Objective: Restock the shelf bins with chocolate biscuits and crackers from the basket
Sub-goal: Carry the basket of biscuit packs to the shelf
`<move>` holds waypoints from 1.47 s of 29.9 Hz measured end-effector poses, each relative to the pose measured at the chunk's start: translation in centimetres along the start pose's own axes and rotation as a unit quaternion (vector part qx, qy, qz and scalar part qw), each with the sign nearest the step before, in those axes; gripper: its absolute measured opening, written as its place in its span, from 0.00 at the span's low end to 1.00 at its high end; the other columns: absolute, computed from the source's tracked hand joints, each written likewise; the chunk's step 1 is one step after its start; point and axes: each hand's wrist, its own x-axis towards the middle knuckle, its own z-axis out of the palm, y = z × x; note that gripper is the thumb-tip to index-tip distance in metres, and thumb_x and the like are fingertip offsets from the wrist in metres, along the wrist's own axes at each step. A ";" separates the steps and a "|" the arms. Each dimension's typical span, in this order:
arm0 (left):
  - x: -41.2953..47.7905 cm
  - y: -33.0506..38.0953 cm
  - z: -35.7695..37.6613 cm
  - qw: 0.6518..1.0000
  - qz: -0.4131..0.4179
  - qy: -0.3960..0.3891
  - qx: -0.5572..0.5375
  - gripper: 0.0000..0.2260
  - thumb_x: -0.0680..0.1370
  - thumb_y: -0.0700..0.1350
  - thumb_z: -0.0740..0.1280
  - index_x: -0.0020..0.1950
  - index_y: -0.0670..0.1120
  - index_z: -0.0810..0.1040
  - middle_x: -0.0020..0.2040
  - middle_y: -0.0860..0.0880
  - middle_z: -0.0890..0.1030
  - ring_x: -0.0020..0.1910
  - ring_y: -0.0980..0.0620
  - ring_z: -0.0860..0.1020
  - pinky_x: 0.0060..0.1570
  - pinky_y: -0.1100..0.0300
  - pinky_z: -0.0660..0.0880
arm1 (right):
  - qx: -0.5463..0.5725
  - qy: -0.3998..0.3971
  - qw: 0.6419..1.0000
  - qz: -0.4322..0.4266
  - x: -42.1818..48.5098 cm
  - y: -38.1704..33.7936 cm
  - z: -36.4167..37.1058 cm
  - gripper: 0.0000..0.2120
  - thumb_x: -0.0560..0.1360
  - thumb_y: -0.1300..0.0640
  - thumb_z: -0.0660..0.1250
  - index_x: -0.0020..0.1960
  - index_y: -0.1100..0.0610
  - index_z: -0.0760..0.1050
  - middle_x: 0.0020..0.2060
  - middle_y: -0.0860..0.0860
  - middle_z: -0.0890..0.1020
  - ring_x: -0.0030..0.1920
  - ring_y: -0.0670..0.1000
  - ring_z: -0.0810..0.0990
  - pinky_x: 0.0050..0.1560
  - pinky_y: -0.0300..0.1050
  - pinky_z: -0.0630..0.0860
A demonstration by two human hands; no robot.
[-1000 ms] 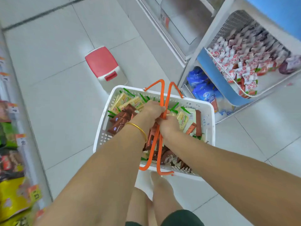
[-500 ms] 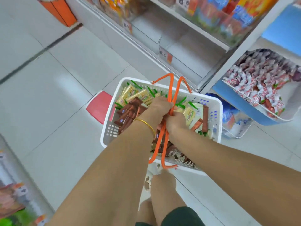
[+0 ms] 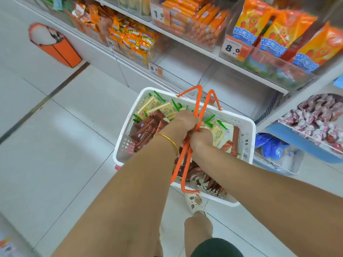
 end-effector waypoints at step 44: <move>26.2 -1.9 -10.5 0.969 -0.069 -0.171 0.166 0.09 0.80 0.38 0.61 0.44 0.45 0.77 0.53 0.42 0.82 0.51 0.44 0.80 0.53 0.48 0.78 | 0.149 0.140 0.975 0.088 17.0 -0.6 19.6 0.06 0.77 0.64 0.64 0.42 0.59 0.76 0.41 0.60 0.83 0.41 0.57 0.83 0.47 0.52 0.82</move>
